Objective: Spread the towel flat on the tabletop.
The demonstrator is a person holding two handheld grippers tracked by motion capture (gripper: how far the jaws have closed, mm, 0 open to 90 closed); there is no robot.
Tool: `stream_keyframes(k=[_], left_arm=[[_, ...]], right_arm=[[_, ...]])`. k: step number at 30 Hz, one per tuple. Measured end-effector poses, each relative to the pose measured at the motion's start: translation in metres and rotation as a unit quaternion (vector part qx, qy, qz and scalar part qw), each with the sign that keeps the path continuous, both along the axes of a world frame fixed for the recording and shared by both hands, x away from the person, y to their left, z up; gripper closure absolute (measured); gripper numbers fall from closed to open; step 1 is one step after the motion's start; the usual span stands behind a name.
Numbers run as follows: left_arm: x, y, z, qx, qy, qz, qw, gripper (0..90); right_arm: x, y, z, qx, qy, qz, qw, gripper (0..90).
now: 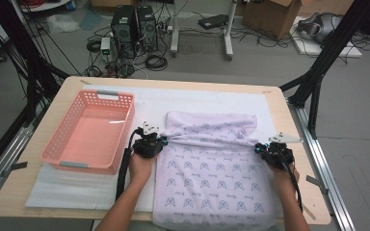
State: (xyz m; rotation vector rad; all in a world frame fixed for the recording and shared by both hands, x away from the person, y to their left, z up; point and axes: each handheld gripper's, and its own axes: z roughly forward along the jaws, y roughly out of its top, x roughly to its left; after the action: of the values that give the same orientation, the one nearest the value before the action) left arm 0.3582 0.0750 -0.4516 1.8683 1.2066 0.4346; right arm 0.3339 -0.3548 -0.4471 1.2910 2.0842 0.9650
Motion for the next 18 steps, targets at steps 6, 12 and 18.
stream_keyframes(k=[6,12,18], left_arm=[[-0.013,0.005,0.006,-0.003,0.013,-0.036,0.9993,53.0],[-0.046,0.015,0.001,-0.024,0.019,-0.064,0.9975,46.1],[-0.075,0.025,-0.001,-0.042,0.028,-0.078,0.9956,45.1]], right_arm=[[-0.008,-0.002,0.002,0.026,0.011,-0.009,0.9995,63.0],[-0.038,-0.011,0.008,0.065,0.019,0.015,0.9976,54.2],[-0.068,-0.013,0.009,0.053,0.029,0.037,0.9975,50.4]])
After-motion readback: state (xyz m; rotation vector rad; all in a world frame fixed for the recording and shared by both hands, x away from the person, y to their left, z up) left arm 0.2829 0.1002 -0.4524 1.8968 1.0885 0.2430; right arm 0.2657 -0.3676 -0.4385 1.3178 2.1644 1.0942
